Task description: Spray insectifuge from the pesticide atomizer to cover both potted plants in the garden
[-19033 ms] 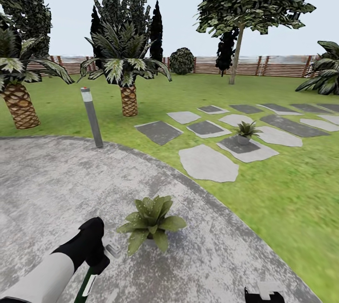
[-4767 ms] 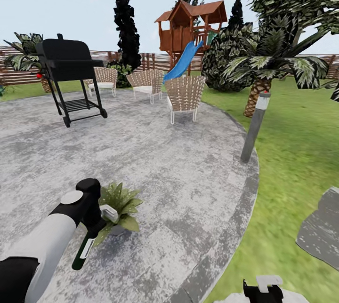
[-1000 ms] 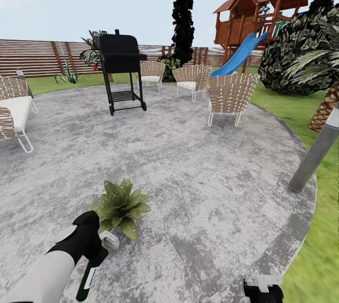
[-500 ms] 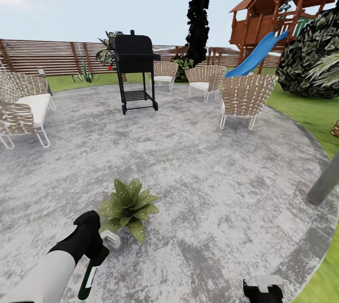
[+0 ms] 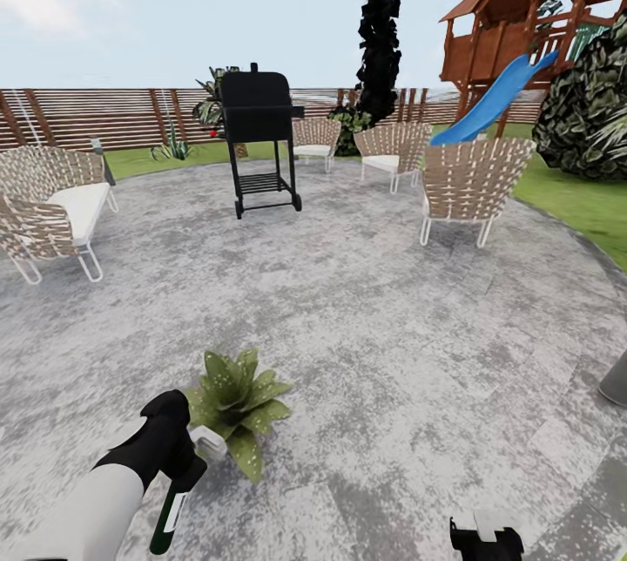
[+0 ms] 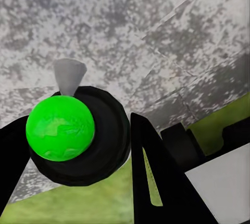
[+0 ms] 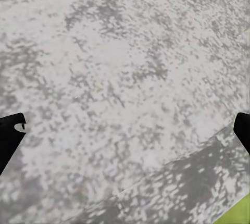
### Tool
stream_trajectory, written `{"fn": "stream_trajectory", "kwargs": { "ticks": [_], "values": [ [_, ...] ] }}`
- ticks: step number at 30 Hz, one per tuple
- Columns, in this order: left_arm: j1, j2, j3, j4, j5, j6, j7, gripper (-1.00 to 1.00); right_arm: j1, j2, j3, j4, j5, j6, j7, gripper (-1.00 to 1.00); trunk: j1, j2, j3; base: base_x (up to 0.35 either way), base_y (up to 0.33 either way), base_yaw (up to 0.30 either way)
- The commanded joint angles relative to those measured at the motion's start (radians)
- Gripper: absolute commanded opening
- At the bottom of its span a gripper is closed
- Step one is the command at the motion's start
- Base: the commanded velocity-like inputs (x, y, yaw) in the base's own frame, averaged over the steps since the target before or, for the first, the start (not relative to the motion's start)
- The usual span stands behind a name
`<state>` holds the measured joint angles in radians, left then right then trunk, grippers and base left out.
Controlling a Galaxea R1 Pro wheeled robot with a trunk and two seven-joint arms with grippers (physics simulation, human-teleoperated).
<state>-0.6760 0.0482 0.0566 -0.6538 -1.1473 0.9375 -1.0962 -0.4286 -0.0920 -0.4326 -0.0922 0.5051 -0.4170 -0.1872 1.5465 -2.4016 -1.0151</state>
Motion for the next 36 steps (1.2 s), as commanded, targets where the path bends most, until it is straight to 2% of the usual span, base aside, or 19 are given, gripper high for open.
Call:
{"fn": "stream_trajectory", "kwargs": {
  "ticks": [1, 5, 11, 14, 16, 17, 18, 20, 23, 27, 36],
  "values": [
    [0.0, -0.001, 0.003, -0.001, -0.009, 0.004, -0.01, -1.0, -0.001, 0.0, -0.006, 0.002, 0.011, -0.003, -0.005, 1.0, 0.0, 0.0, -0.001, 0.011, -0.015, 0.0],
    [-0.001, -0.001, 0.002, -0.001, -0.005, 0.004, -0.01, -1.0, -0.001, 0.0, -0.006, 0.001, 0.011, -0.003, -0.005, 1.0, 0.0, 0.0, -0.001, 0.003, -0.004, 0.05],
    [0.0, 0.006, -0.011, 0.013, 0.007, -0.001, -0.014, -1.0, -0.001, 0.0, -0.006, 0.002, 0.01, -0.003, -0.005, 1.0, 0.0, 0.0, -0.001, 0.0, 0.0, 0.257],
    [-0.009, 0.02, -0.006, 0.015, 0.008, -0.001, -0.032, -1.0, -0.001, 0.0, -0.006, 0.002, 0.01, -0.003, -0.003, 1.0, 0.0, 0.0, -0.001, 0.0, 0.0, 0.275],
    [-0.015, 0.03, -0.008, 0.013, 0.004, -0.001, -0.077, -1.0, -0.001, 0.0, -0.006, 0.002, 0.01, -0.003, -0.003, 1.0, 0.0, 0.0, -0.001, 0.0, 0.0, 0.217],
    [-0.098, 0.07, -0.043, 0.014, -0.028, -0.024, -0.223, -1.0, -0.001, 0.0, -0.006, 0.002, 0.01, -0.002, -0.003, 1.0, 0.0, 0.0, -0.001, 0.0, 0.0, 0.016],
    [-0.132, 0.09, -0.056, 0.017, -0.045, -0.029, -0.265, -1.0, -0.001, 0.0, -0.006, 0.002, 0.011, -0.002, -0.003, 1.0, 0.0, 0.0, -0.001, 0.0, 0.0, 0.007],
    [-0.166, 0.113, -0.073, 0.018, -0.072, -0.032, -0.315, -1.0, -0.001, 0.0, -0.006, 0.002, 0.011, -0.002, -0.003, 1.0, 0.0, 0.0, -0.001, 0.0, 0.0, 0.003],
    [-0.209, 0.138, -0.097, 0.019, -0.142, -0.035, -0.407, -1.0, -0.001, -0.001, -0.006, 0.002, 0.012, -0.002, -0.003, 1.0, 0.0, 0.0, -0.001, 0.0, 0.0, 0.0],
    [-0.225, 0.138, -0.101, 0.016, -0.209, -0.04, -0.475, -1.0, -0.001, -0.002, -0.006, 0.002, 0.012, -0.002, -0.003, 1.0, 0.0, 0.0, -0.001, 0.0, 0.0, 0.0],
    [-0.22, 0.127, -0.101, 0.016, -0.215, -0.06, -0.475, -1.0, -0.001, -0.003, -0.006, 0.001, 0.012, -0.002, -0.003, 1.0, 0.0, 0.0, -0.001, 0.198, 0.106, 0.0]
  ]
}}
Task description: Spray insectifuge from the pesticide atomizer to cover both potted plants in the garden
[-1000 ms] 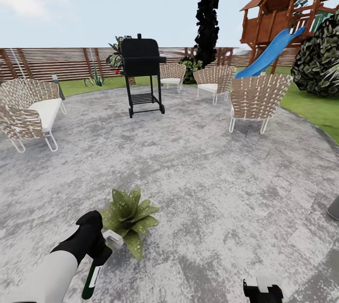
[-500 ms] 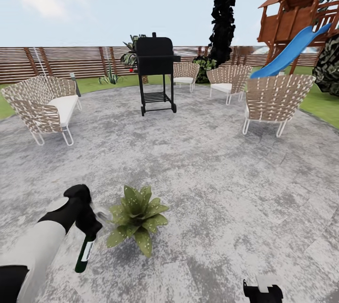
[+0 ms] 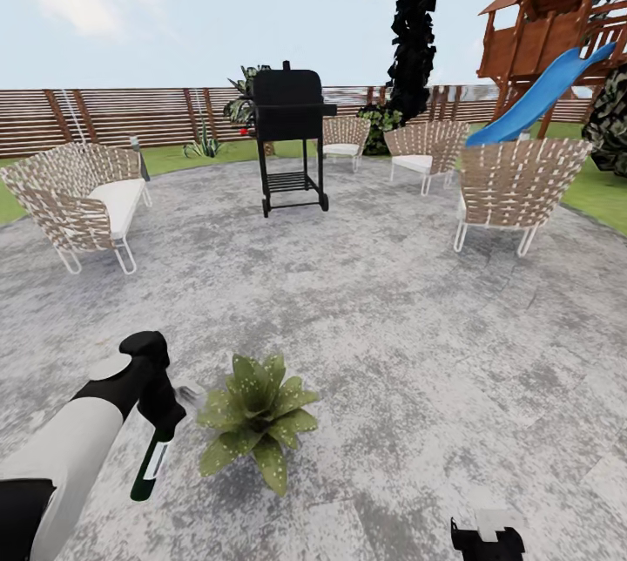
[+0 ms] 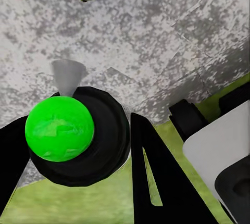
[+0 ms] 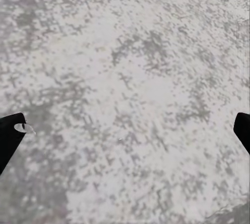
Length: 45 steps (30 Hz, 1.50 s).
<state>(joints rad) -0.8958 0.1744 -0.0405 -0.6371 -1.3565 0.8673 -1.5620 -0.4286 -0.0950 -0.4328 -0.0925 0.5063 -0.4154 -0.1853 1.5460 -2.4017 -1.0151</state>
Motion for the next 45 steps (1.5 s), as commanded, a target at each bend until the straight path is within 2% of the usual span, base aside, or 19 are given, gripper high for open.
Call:
{"fn": "stream_trajectory", "kwargs": {
  "ticks": [1, 7, 17, 20, 23, 25, 28, 29, 30, 33, 35, 36, 39, 41, 42, 44, 45],
  "values": [
    [0.002, 0.001, -0.005, 0.0, -0.006, 0.009, -0.009, -1.0, -0.001, 0.0, -0.006, 0.002, 0.011, -0.003, -0.005, 1.0, 0.0, 0.0, -0.001, 0.293, 0.166, 0.0],
    [0.013, 0.007, -0.01, -0.003, -0.007, 0.008, -0.009, -1.0, -0.001, 0.0, -0.006, 0.002, 0.011, -0.003, -0.005, 1.0, 0.0, 0.0, -0.001, 0.053, 0.038, 0.0],
    [0.019, 0.01, -0.002, 0.002, 0.0, 0.008, 0.008, -1.0, -0.001, 0.001, -0.006, 0.002, 0.011, -0.003, -0.005, 1.0, 0.0, 0.0, -0.001, -0.312, 0.0, 0.0],
    [0.055, 0.01, 0.001, -0.002, 0.004, 0.007, 0.01, -1.0, -0.001, 0.001, -0.006, 0.002, 0.011, -0.003, -0.005, 1.0, 0.0, 0.0, -0.001, -0.341, 0.0, 0.0],
    [0.127, 0.012, 0.007, -0.007, 0.015, 0.002, 0.024, -1.0, -0.001, 0.001, -0.006, 0.002, 0.011, -0.003, -0.005, 1.0, 0.0, 0.0, -0.001, -0.342, 0.0, 0.0],
    [0.177, 0.012, 0.009, -0.007, 0.059, -0.04, 0.062, -1.0, -0.001, 0.001, -0.006, 0.001, 0.01, -0.003, -0.005, 1.0, 0.0, 0.0, -0.001, -0.342, 0.0, 0.0],
    [0.239, 0.013, 0.037, 0.001, 0.208, -0.129, 0.2, -1.0, -0.001, 0.002, -0.006, 0.001, 0.009, -0.003, -0.005, 1.0, 0.0, 0.0, -0.001, -0.326, 0.0, 0.0],
    [0.268, 0.013, 0.053, 0.002, 0.278, -0.172, 0.268, -1.0, -0.001, 0.002, -0.006, 0.001, 0.009, -0.003, -0.004, 1.0, 0.0, 0.0, -0.001, -0.294, 0.0, 0.0],
    [0.286, 0.013, 0.063, 0.003, 0.323, -0.21, 0.315, -1.0, -0.001, 0.002, -0.006, 0.0, 0.009, -0.003, -0.003, 1.0, 0.0, 0.0, -0.001, -0.286, 0.0, 0.0],
    [0.364, 0.013, 0.087, 0.004, 0.5, -0.434, 0.482, -1.0, -0.001, 0.003, -0.006, 0.0, 0.009, -0.003, -0.001, 1.0, 0.0, 0.0, -0.001, -0.248, 0.0, 0.0],
    [0.405, 0.012, 0.094, 0.012, 0.565, -0.557, 0.537, -1.0, -0.001, 0.003, -0.006, 0.0, 0.009, -0.003, 0.0, 1.0, 0.0, 0.0, -0.001, -0.196, 0.0, 0.0],
    [0.42, 0.011, 0.096, 0.03, 0.587, -0.626, 0.559, -1.0, -0.001, 0.003, -0.006, 0.0, 0.009, -0.003, 0.001, 1.0, 0.0, 0.0, -0.001, -0.162, 0.0, 0.0],
    [0.432, 0.01, 0.098, 0.111, 0.606, -0.81, 0.579, -1.0, -0.001, 0.002, -0.004, -0.001, 0.009, -0.003, 0.022, 1.0, 0.0, 0.0, -0.001, -0.072, 0.0, 0.0],
    [0.435, 0.009, 0.097, 0.164, 0.608, -0.949, 0.582, -1.0, -0.001, -0.002, -0.004, -0.005, 0.011, -0.003, 0.095, 1.0, 0.0, 0.0, -0.001, -0.015, 0.0, 0.0],
    [0.435, 0.008, 0.097, 0.175, 0.608, -0.975, 0.583, -1.0, -0.001, -0.005, -0.002, -0.007, 0.011, -0.003, 0.129, 1.0, 0.0, 0.0, -0.001, -0.006, 0.0, 0.0],
    [0.435, 0.008, 0.099, 0.188, 0.609, -1.011, 0.588, -1.0, -0.001, -0.01, 0.025, -0.032, 0.02, -0.003, 0.216, 1.0, 0.0, 0.0, -0.001, -0.003, 0.0, 0.0],
    [0.435, 0.007, 0.101, 0.19, 0.61, -1.021, 0.599, -1.0, -0.001, -0.011, 0.067, -0.077, 0.044, -0.003, 0.27, 1.0, 0.0, 0.0, -0.001, -0.001, 0.0, 0.0]
  ]
}}
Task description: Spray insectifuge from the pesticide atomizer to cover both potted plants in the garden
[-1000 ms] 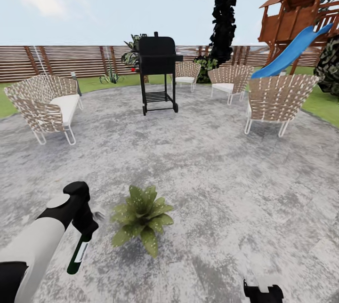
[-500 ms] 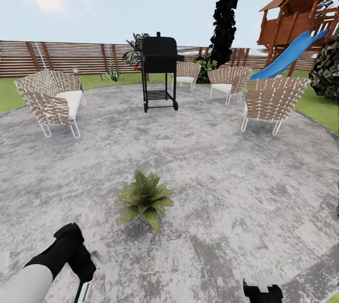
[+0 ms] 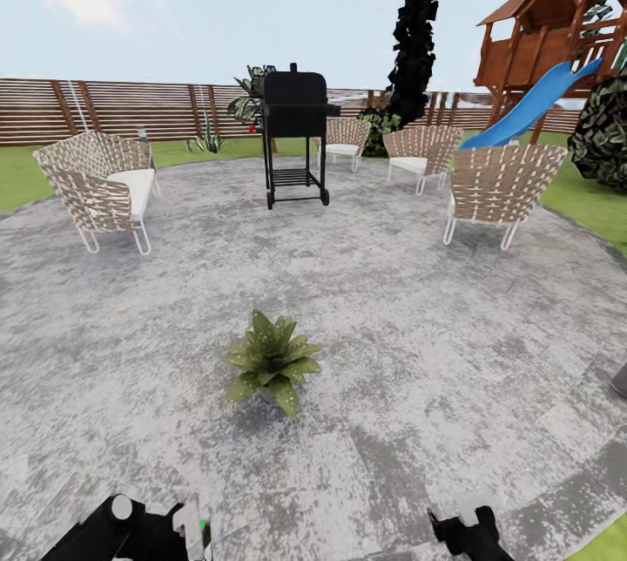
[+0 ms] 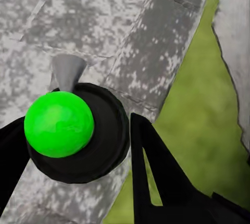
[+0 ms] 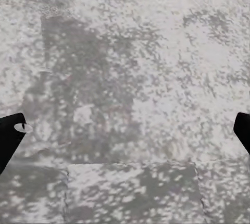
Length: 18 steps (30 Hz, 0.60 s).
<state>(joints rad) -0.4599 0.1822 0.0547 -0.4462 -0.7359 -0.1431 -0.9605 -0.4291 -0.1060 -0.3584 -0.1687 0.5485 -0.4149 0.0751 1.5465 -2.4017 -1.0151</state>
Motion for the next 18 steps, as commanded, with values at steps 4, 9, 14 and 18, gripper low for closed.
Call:
{"fn": "stream_trajectory", "kwargs": {
  "ticks": [4, 9, 14, 18],
  "values": [
    [-0.008, -0.012, 0.0, -0.009, -0.01, -0.029, 0.146, -1.0, 0.0, -0.001, 0.115, -0.24, 0.211, -0.001, 0.409, 1.0, 0.0, 0.0, -0.001, 0.0, 0.0, 0.0],
    [-0.012, -0.015, -0.001, -0.011, -0.01, -0.03, 0.147, -1.0, 0.0, -0.001, 0.117, -0.279, 0.223, -0.001, 0.498, 1.0, 0.0, 0.0, -0.001, 0.0, 0.0, 0.0],
    [-0.013, -0.031, -0.003, -0.01, -0.011, -0.03, 0.148, -1.0, 0.0, 0.0, 0.118, -0.281, 0.222, -0.001, 0.504, -1.0, 0.0, 0.0, -0.001, 0.0, 0.0, 0.0],
    [-0.015, -0.061, -0.008, -0.006, -0.016, -0.03, 0.146, -1.0, 0.0, 0.009, 0.137, -0.303, 0.222, -0.002, 0.567, -1.0, 0.0, 0.0, -0.001, 0.0, 0.0, 0.0]
  ]
}}
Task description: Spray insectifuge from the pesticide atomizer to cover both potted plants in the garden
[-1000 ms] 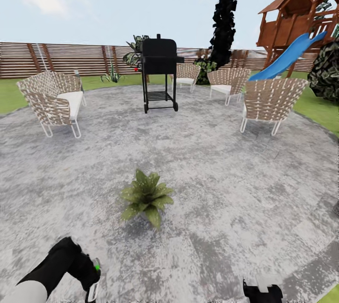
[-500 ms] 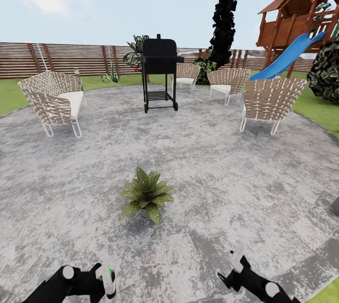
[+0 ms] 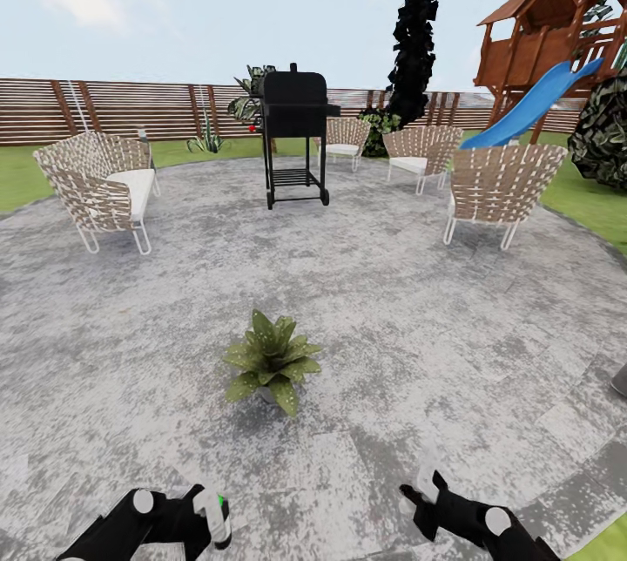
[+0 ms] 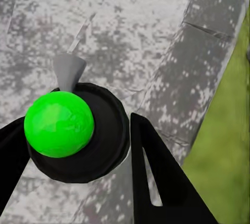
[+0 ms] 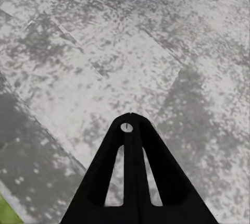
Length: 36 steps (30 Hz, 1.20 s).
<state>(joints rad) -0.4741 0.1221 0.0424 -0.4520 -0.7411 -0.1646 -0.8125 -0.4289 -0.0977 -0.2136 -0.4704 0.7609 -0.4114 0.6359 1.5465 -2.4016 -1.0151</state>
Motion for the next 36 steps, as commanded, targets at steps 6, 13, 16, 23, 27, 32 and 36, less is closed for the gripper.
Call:
{"fn": "stream_trajectory", "kwargs": {
  "ticks": [6, 13, 16, 23, 27, 32, 36],
  "values": [
    [-0.005, -0.058, -0.052, 0.007, -0.016, -0.005, -0.004, -1.0, -0.001, 0.071, 0.07, -0.066, 0.009, -0.003, 0.055, -1.0, 0.0, 0.0, -0.001, 0.0, 0.0, 0.0],
    [-0.006, -0.104, -0.133, 0.007, -0.017, 0.0, -0.004, -1.0, -0.001, 0.147, 0.191, -0.088, 0.008, -0.001, 0.056, -1.0, 0.0, 0.0, -0.001, 0.0, 0.0, 0.0],
    [-0.006, -0.109, -0.147, 0.007, -0.016, -0.002, -0.004, -1.0, -0.001, 0.173, 0.209, -0.087, 0.008, -0.001, 0.056, -1.0, 0.0, 0.0, -0.001, 0.0, 0.0, 0.0],
    [-0.006, -0.126, -0.154, -0.002, -0.017, -0.006, 0.004, -1.0, -0.001, 0.218, 0.259, -0.086, 0.008, 0.0, 0.056, -1.0, 0.0, 0.0, -0.001, 0.0, 0.0, 0.0],
    [-0.006, -0.131, -0.153, -0.009, -0.015, -0.008, 0.01, -1.0, -0.001, 0.226, 0.261, -0.086, 0.006, 0.0, 0.057, -1.0, 0.0, 0.0, -0.001, 0.0, 0.0, 0.0],
    [-0.006, -0.157, -0.154, -0.012, -0.018, -0.016, 0.013, -1.0, -0.001, 0.226, 0.262, -0.086, 0.006, 0.0, 0.057, -1.0, 0.0, 0.0, -0.001, 0.0, 0.0, 0.0],
    [-0.006, -0.176, -0.155, -0.011, -0.017, -0.024, 0.064, -1.0, -0.001, 0.238, 0.263, -0.085, 0.006, 0.0, 0.057, -1.0, 0.0, 0.0, -0.001, 0.0, 0.0, 0.0]
  ]
}}
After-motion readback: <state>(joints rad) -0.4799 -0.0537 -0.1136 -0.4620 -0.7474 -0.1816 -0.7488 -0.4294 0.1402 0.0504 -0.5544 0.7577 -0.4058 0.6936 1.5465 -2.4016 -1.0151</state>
